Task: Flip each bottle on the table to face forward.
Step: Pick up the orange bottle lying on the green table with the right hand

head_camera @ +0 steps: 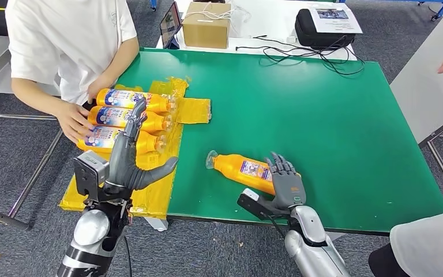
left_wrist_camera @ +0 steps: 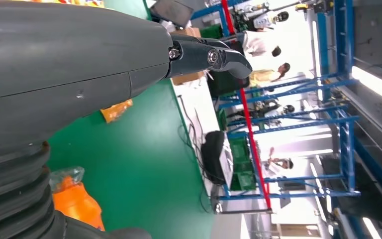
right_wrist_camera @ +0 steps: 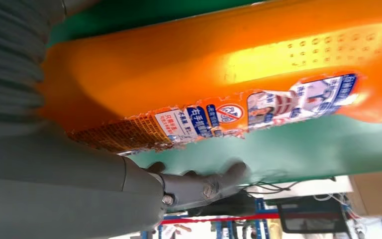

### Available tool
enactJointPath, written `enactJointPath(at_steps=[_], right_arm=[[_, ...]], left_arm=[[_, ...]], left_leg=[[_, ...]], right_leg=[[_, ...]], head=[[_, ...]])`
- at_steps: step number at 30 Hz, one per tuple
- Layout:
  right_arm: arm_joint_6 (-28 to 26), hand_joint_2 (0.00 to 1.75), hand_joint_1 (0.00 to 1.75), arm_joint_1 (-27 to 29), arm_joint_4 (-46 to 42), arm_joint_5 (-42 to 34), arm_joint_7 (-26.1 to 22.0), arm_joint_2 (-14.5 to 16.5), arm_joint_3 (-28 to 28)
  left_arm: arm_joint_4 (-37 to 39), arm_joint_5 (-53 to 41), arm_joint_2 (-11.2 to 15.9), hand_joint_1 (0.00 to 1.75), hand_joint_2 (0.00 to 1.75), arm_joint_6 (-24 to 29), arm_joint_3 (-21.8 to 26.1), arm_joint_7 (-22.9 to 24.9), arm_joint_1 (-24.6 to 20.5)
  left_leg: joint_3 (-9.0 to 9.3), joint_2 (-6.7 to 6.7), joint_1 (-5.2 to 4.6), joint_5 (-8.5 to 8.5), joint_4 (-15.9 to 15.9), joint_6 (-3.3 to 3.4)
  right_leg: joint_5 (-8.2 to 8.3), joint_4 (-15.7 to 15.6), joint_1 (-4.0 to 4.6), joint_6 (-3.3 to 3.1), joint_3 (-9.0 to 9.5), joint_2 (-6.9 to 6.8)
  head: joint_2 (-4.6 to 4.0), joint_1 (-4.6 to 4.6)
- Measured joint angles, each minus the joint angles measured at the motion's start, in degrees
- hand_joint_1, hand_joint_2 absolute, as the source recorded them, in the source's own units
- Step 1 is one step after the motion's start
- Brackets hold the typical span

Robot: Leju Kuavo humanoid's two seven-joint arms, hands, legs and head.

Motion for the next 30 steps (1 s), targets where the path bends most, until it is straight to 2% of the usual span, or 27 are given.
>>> enactJointPath(at_steps=[5, 22, 25, 30], right_arm=[[3.0, 1.75, 0.0, -1.6, 1.3, -0.9, 1.0, -0.7, 0.7], [4.7, 1.75, 0.0, -3.0, 3.1, -1.0, 2.1, -1.4, 1.9], [5.0, 1.75, 0.0, -3.3, 3.3, 0.2, 5.2, -1.4, 2.4], [5.8, 1.75, 0.0, -2.7, 1.4, 5.4, 15.0, -1.5, 3.3]], left_arm=[[-0.4, -1.1, -0.1, 0.0, 1.75, 1.3, 0.0, 0.2, 0.7], [-0.6, -1.4, -0.1, 0.0, 1.75, 1.9, 0.0, 0.2, 1.1], [-1.4, -2.1, -0.1, 0.0, 1.75, 2.3, 0.0, 0.3, 1.7], [-4.2, -3.6, -0.1, 0.0, 1.75, 2.0, 0.3, 2.1, 4.1]], left_leg=[[0.07, 0.01, 0.0, 0.0, 0.0, 0.0], [0.32, 0.01, 0.0, 0.04, 0.0, 0.05], [0.37, 0.02, 0.0, 0.04, 0.0, 0.05], [0.42, 0.0, 0.0, 0.04, 0.0, 0.05]], right_leg=[[-0.01, 0.0, 0.0, 0.0, 0.06, 0.0], [0.02, 0.0, 0.0, -0.01, 0.3, 0.01], [0.02, 0.0, 0.0, -0.01, 0.34, 0.01], [0.0, 0.0, -0.01, -0.01, 0.38, -0.01]], head=[[0.0, 0.0], [0.0, 0.0], [0.0, 0.0], [0.0, 0.01]])
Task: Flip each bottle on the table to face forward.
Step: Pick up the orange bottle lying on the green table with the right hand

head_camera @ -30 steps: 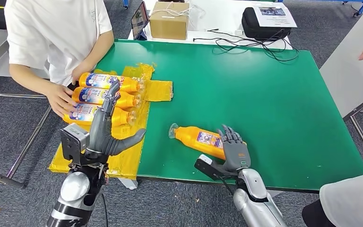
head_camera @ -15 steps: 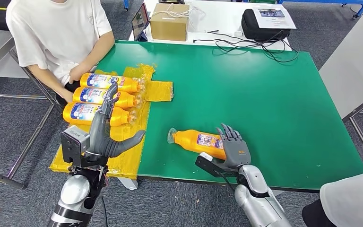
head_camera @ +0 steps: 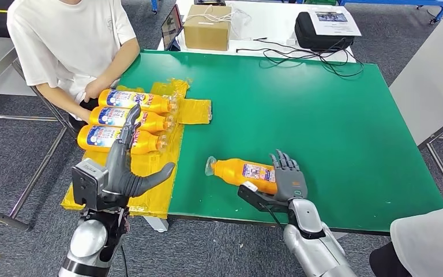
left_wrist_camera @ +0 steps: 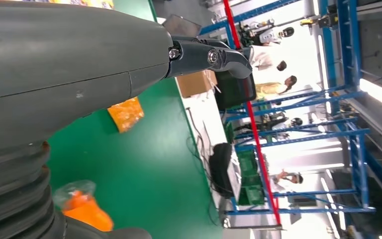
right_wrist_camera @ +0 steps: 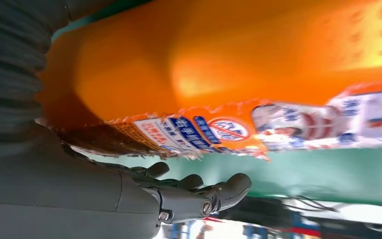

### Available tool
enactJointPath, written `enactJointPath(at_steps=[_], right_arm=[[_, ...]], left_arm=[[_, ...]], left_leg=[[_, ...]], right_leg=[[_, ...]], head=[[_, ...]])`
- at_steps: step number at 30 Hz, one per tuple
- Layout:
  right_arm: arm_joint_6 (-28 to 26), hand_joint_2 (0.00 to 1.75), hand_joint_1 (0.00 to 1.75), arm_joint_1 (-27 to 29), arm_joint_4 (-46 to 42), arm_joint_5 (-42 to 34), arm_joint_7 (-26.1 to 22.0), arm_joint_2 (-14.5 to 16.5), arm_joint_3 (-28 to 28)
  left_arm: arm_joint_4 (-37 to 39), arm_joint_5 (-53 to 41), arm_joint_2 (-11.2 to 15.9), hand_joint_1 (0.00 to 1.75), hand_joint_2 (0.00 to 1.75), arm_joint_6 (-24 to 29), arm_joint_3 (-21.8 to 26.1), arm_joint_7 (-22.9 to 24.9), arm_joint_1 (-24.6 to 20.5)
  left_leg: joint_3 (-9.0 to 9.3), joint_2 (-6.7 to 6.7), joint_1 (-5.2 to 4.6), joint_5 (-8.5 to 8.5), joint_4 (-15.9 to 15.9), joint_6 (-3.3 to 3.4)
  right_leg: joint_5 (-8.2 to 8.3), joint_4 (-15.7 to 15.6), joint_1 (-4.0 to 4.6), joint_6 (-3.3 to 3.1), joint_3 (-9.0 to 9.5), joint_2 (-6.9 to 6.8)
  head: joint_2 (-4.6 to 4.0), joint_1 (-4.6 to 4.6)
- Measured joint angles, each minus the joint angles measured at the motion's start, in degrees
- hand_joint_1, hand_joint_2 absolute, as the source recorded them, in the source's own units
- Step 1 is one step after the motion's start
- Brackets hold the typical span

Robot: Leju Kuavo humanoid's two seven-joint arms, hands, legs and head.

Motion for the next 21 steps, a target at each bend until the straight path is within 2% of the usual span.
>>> enactJointPath(at_steps=[4, 9, 10, 13, 14, 15, 21], right_arm=[[1.7, 1.75, 0.0, 2.2, -3.8, 1.8, 4.2, -0.3, -0.3], [2.8, 1.75, 0.0, 2.5, -5.0, 0.2, 3.9, -0.9, -1.7], [3.0, 1.75, 0.07, 2.3, -4.9, -0.2, 3.7, -0.9, -2.1], [3.7, 1.75, 1.33, 1.7, -4.2, -0.9, 3.5, -0.9, -2.9], [4.1, 1.75, 1.7, 1.4, -3.7, -1.2, 3.4, -0.9, -3.1], [4.5, 1.75, 1.75, 1.2, -3.3, -1.5, 3.2, -0.9, -3.2], [5.2, 1.75, 1.75, 0.7, -2.6, -2.1, 2.9, -0.9, -3.4]], left_arm=[[-1.4, -0.5, 0.0, 0.0, 1.75, -1.2, 1.0, 1.7, 1.7], [-0.8, -0.5, -0.3, 0.0, 1.75, -1.8, 1.6, 2.4, 1.3], [-0.5, -0.5, -0.5, 0.0, 1.75, -1.9, 1.6, 2.4, 1.1], [0.4, 0.2, -0.9, 0.0, 1.75, -2.2, 1.6, 2.5, 0.4], [0.7, 0.6, -0.9, 0.0, 1.75, -2.3, 1.6, 2.7, 0.3], [1.0, 0.9, -1.0, 0.0, 1.75, -2.5, 1.6, 2.8, 0.1], [1.4, 1.4, -1.0, 0.0, 1.75, -2.8, 1.6, 3.0, -0.2]], left_leg=[[-0.01, 0.0, -0.01, 0.0, 0.0, 0.0], [-0.02, 0.0, -0.01, 0.0, 0.0, 0.0], [-0.02, -0.01, -0.01, 0.0, 0.0, 0.0], [-0.02, 0.0, -0.01, 0.0, 0.0, 0.0], [-0.02, 0.0, -0.01, 0.0, 0.0, 0.0], [-0.02, 0.0, -0.01, 0.0, 0.0, 0.0], [-0.01, 0.0, -0.01, 0.0, 0.0, 0.0]], right_leg=[[0.0, 0.0, 0.0, 0.0, -0.01, 0.0], [0.0, 0.0, 0.0, 0.0, -0.01, 0.0], [0.01, 0.0, 0.0, 0.0, 0.0, 0.0], [0.02, 0.0, 0.0, 0.0, -0.01, 0.01], [0.02, 0.0, 0.0, 0.0, -0.01, 0.01], [0.02, 0.0, 0.0, 0.01, -0.01, 0.01], [0.02, 0.0, 0.0, 0.01, -0.01, 0.01]], head=[[0.0, -0.01], [0.0, -0.01], [0.0, -0.01], [0.0, -0.01], [0.0, -0.01], [0.0, -0.01], [0.0, -0.01]])
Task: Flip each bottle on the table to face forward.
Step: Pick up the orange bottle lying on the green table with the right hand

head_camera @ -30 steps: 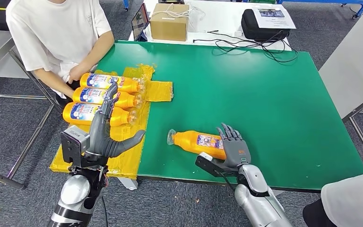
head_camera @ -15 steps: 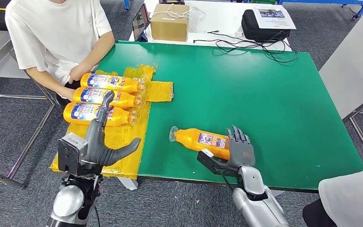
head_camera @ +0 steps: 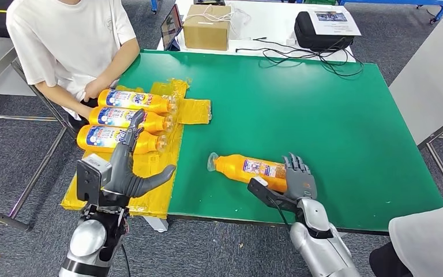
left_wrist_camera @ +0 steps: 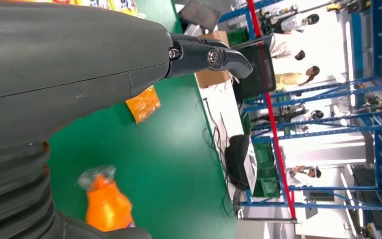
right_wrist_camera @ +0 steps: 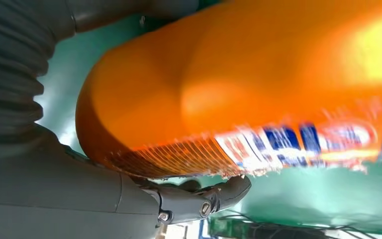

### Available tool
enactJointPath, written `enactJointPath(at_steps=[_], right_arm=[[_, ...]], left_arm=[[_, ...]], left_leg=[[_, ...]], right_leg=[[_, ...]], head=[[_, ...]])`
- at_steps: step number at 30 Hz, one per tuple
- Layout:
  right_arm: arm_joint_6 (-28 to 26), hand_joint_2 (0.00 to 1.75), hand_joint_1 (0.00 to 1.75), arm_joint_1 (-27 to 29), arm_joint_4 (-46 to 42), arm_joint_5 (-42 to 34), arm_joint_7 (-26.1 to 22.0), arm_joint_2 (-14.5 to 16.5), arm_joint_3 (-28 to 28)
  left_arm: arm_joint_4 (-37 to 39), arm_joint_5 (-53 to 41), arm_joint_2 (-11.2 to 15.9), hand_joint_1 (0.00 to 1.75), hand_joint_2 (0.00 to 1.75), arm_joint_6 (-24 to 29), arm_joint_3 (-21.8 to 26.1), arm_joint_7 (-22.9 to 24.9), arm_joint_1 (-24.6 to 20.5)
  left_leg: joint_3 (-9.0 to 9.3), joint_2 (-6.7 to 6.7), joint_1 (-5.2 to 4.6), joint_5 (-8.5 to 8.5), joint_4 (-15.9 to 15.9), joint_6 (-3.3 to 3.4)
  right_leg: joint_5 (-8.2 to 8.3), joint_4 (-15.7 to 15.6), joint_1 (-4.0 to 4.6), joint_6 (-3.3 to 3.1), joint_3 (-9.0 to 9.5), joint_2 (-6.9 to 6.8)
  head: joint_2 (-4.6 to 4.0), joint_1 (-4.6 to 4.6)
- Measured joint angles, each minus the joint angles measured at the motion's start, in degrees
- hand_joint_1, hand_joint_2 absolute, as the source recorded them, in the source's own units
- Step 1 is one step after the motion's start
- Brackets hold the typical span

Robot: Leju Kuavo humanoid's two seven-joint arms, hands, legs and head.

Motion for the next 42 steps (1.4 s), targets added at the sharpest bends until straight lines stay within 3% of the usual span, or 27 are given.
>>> enactJointPath(at_steps=[2, 6, 12, 24, 29, 33, 37, 42], right_arm=[[0.6, 1.75, 1.75, -1.2, 1.5, -1.4, -1.2, -0.1, -0.2], [2.6, 1.75, 1.75, -5.8, 7.4, -11.0, -9.1, -0.7, -1.9], [2.9, 1.75, 1.75, -7.2, 10.8, -15.7, -13.9, -1.0, -3.3], [2.0, 1.75, 1.75, -7.1, 12.2, -17.1, -16.1, -1.1, -4.5], [1.3, 1.75, 1.75, -2.6, 9.1, -23.3, -21.9, -0.6, -5.4], [3.3, 1.75, 1.75, 3.2, 1.5, -29.0, -24.0, 0.2, -6.3], [7.0, 1.75, 1.75, 7.5, -4.9, -33.7, -26.1, 0.5, -6.7], [12.6, 1.75, 1.75, 10.9, -9.8, -40.4, -29.6, 0.8, -6.8]], left_arm=[[0.8, 0.6, 0.0, 0.0, 1.75, -0.3, -0.1, 0.2, -0.7], [4.5, 2.8, 0.0, 0.0, 1.75, -1.2, -0.9, 0.4, -4.1], [6.6, 4.0, 0.0, 0.0, 1.75, -1.1, -2.0, 0.4, -5.9], [7.5, 4.4, 0.0, 0.0, 1.75, -0.9, -2.2, 0.4, -5.9], [6.9, -1.3, -0.2, 0.0, 1.75, 2.8, -2.4, -2.3, -2.5], [6.4, -1.1, -1.0, 0.0, 1.75, 2.2, -2.8, -2.8, 2.7], [6.6, 2.3, -1.9, 0.0, 1.75, 0.9, -3.0, -2.5, 6.4], [8.3, 11.5, -2.8, 0.0, 1.75, -0.2, -2.7, -0.1, 7.5]], left_leg=[[0.03, 0.03, 0.0, 0.0, 0.0, 0.0], [0.14, 0.12, -0.01, 0.02, 0.0, 0.02], [0.2, 0.2, 0.0, 0.03, 0.0, 0.02], [0.26, 0.25, 0.0, 0.02, 0.0, 0.02], [0.3, 0.24, 0.01, -0.06, 0.0, -0.02], [0.31, 0.25, 0.01, -0.2, 0.0, -0.07], [0.2, 0.23, 0.01, -0.22, 0.0, -0.07], [0.06, 0.2, 0.01, -0.19, 0.0, -0.06]], right_leg=[[0.0, 0.0, 0.0, -0.01, 0.01, 0.01], [0.11, 0.0, -0.01, -0.03, 0.06, 0.03], [0.17, 0.0, 0.01, -0.07, 0.1, 0.06], [0.16, 0.0, 0.01, -0.08, 0.13, 0.11], [0.11, 0.0, 0.01, -0.06, 0.22, 0.11], [-0.04, 0.0, 0.01, -0.01, 0.19, 0.13], [-0.09, 0.0, 0.01, -0.04, 0.11, 0.13], [-0.07, 0.0, 0.01, -0.03, 0.04, 0.12]], head=[[0.0, 0.0], [0.0, 0.01], [0.0, 0.0], [0.0, 0.0], [0.0, 0.02], [0.0, 0.01], [0.0, 0.01], [0.0, 0.0]])
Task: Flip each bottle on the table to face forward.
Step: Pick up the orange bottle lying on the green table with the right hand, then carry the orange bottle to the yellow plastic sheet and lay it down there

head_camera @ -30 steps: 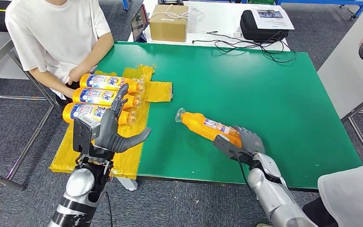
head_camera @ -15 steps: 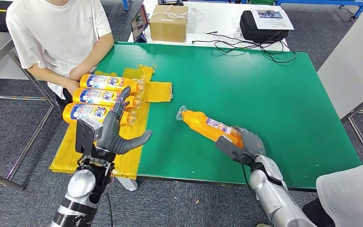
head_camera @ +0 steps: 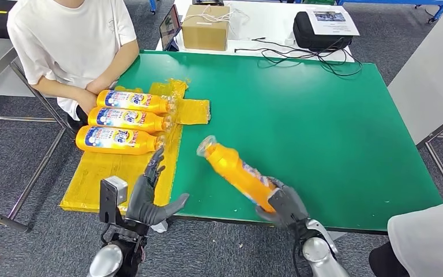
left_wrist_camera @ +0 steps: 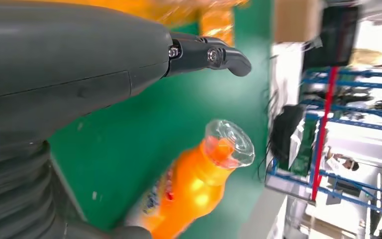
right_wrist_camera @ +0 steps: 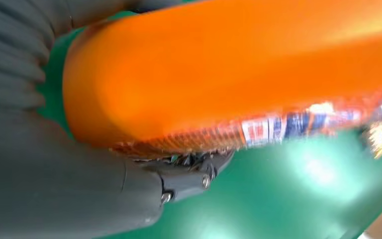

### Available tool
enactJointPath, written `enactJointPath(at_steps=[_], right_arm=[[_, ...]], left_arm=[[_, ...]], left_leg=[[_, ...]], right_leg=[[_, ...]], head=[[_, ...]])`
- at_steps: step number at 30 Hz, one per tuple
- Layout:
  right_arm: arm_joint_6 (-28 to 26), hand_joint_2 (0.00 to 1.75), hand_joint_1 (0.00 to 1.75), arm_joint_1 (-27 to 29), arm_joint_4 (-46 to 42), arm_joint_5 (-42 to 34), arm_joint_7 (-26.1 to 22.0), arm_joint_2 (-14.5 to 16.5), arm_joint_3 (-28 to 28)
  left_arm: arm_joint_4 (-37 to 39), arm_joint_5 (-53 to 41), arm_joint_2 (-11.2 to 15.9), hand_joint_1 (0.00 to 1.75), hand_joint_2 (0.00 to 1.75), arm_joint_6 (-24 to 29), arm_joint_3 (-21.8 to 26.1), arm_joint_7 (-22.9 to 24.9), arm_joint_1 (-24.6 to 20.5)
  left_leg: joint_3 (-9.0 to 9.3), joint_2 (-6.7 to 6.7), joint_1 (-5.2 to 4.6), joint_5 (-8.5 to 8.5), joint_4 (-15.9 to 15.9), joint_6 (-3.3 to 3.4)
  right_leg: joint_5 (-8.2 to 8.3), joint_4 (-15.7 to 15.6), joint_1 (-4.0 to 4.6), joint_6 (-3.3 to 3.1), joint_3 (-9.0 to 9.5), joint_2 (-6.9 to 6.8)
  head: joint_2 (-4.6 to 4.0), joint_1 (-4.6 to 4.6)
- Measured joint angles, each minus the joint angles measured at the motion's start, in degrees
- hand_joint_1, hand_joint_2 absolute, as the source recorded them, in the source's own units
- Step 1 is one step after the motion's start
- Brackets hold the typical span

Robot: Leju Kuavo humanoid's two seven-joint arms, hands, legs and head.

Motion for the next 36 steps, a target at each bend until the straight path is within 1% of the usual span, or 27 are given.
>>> enactJointPath(at_steps=[3, 8, 12, 15, 17, 24, 36], right_arm=[[1.4, 1.75, 1.75, 1.0, -1.2, -2.2, -1.0, 0.2, 0.0], [2.1, 1.75, 1.75, 1.9, -3.5, -4.6, -3.1, 0.6, 0.1], [2.2, 1.75, 1.75, 2.3, -5.8, -4.8, -4.2, 1.3, 0.8], [2.3, 1.75, 1.75, 2.6, -7.9, -4.5, -5.5, 2.0, 2.7], [2.4, 1.75, 1.75, 2.9, -9.4, -4.4, -6.3, 2.6, 4.3], [2.4, 1.75, 1.75, 3.4, -11.9, -4.4, -6.7, 3.2, 6.9], [2.4, 1.75, 1.75, 3.7, -12.6, -4.4, -6.7, 3.2, 7.3]], left_arm=[[1.5, 3.2, -0.1, 0.0, 1.75, 0.1, 0.2, 0.5, 0.1], [2.4, 4.4, -0.1, 0.0, 1.75, -0.2, 0.4, -0.6, 0.5], [2.7, 7.9, 0.1, 0.0, 1.75, -3.7, -0.1, 0.5, 0.9], [3.2, 11.2, 0.1, 0.0, 1.75, -7.2, -1.4, 0.6, 1.1], [3.6, 12.4, -0.1, 0.0, 1.75, -8.3, -2.4, 0.4, 1.1], [4.5, 13.0, -0.3, 0.0, 1.75, -8.5, -3.9, 0.2, 1.1], [4.9, 13.0, -0.3, 0.0, 1.75, -8.5, -4.5, 0.1, 1.1]], left_leg=[[-0.09, -0.01, 0.0, 0.03, 0.0, 0.02], [-0.23, -0.01, -0.01, 0.03, 0.0, 0.02], [-0.36, -0.01, -0.01, 0.02, 0.0, 0.02], [-0.39, 0.0, -0.01, 0.02, 0.0, 0.02], [-0.39, 0.0, -0.01, 0.02, 0.0, 0.02], [-0.4, -0.01, -0.01, 0.02, 0.0, 0.02], [-0.42, -0.02, -0.01, 0.02, 0.0, 0.02]], right_leg=[[0.01, 0.0, 0.0, 0.0, -0.06, -0.01], [0.01, 0.0, 0.0, 0.01, -0.2, -0.02], [0.01, 0.0, 0.0, 0.01, -0.33, -0.02], [0.0, 0.0, 0.0, 0.01, -0.38, -0.01], [0.0, 0.0, 0.0, 0.0, -0.39, -0.01], [0.0, 0.0, -0.01, 0.0, -0.39, -0.02], [0.0, 0.0, 0.0, 0.0, -0.4, -0.03]], head=[[0.0, 0.01], [0.0, 0.01], [0.0, 0.01], [0.0, 0.0], [0.0, 0.0], [0.0, 0.0], [0.0, 0.0]])
